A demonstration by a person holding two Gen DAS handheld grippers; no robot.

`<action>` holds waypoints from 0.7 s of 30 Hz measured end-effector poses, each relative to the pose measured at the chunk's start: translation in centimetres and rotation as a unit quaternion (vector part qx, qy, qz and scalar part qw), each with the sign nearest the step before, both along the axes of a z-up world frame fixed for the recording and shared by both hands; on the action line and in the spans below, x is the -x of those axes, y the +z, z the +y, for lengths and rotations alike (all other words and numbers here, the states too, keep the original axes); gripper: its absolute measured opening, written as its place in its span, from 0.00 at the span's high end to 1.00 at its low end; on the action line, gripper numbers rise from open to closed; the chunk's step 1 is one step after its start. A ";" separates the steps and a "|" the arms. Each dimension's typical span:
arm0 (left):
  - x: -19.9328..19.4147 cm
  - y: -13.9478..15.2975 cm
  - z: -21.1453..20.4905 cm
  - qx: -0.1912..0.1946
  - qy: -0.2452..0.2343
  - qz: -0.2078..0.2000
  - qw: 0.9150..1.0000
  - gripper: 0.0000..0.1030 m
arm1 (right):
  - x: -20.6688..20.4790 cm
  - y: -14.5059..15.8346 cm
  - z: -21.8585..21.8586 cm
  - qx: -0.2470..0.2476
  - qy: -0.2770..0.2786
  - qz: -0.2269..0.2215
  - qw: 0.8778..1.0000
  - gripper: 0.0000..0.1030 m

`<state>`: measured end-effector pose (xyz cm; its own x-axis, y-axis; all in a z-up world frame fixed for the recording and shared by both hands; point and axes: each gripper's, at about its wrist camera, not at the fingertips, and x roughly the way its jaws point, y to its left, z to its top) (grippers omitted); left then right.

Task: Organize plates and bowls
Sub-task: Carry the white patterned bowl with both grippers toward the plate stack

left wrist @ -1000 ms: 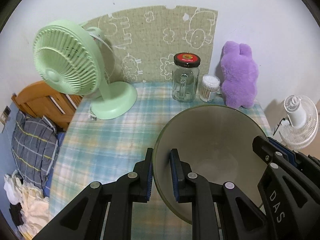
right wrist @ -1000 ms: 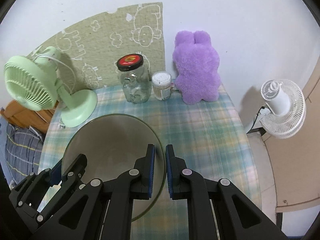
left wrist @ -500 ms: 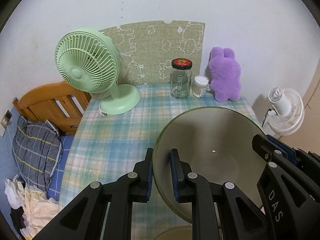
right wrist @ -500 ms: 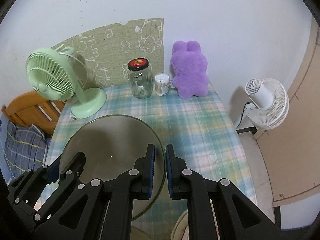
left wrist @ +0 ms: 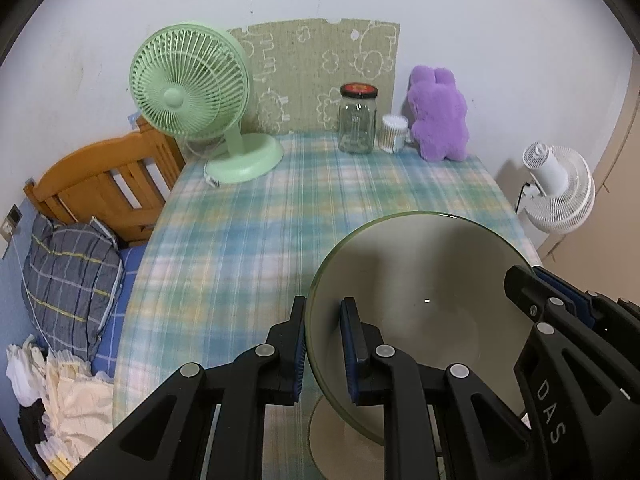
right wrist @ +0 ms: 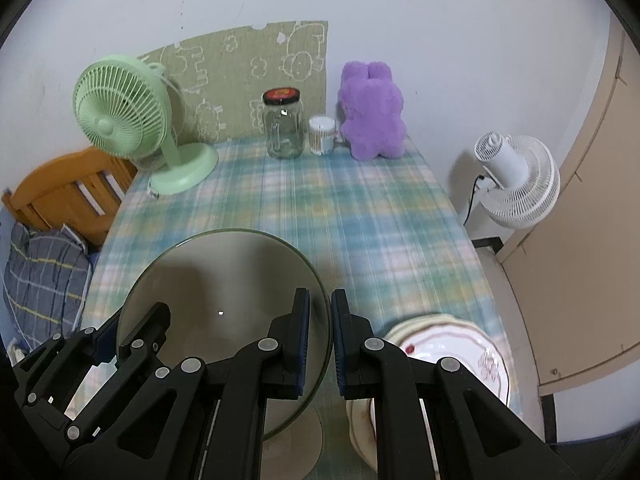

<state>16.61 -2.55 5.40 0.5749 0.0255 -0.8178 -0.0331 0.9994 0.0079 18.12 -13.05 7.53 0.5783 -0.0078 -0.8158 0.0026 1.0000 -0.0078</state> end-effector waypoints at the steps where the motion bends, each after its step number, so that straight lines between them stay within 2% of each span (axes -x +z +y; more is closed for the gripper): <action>1: 0.4 -0.2 0.0 -0.001 -0.002 0.000 1.000 0.87 | 0.4 -0.2 0.0 0.000 -0.001 0.002 1.000 0.86; 12: 3.5 -3.1 0.2 0.001 -0.011 0.025 1.000 0.87 | 4.2 -3.0 0.1 -0.005 -0.013 0.018 1.000 0.86; 21: 4.4 -5.9 0.5 0.006 -0.010 0.064 0.998 0.87 | 5.0 -6.0 0.3 -0.001 -0.008 0.054 0.999 0.86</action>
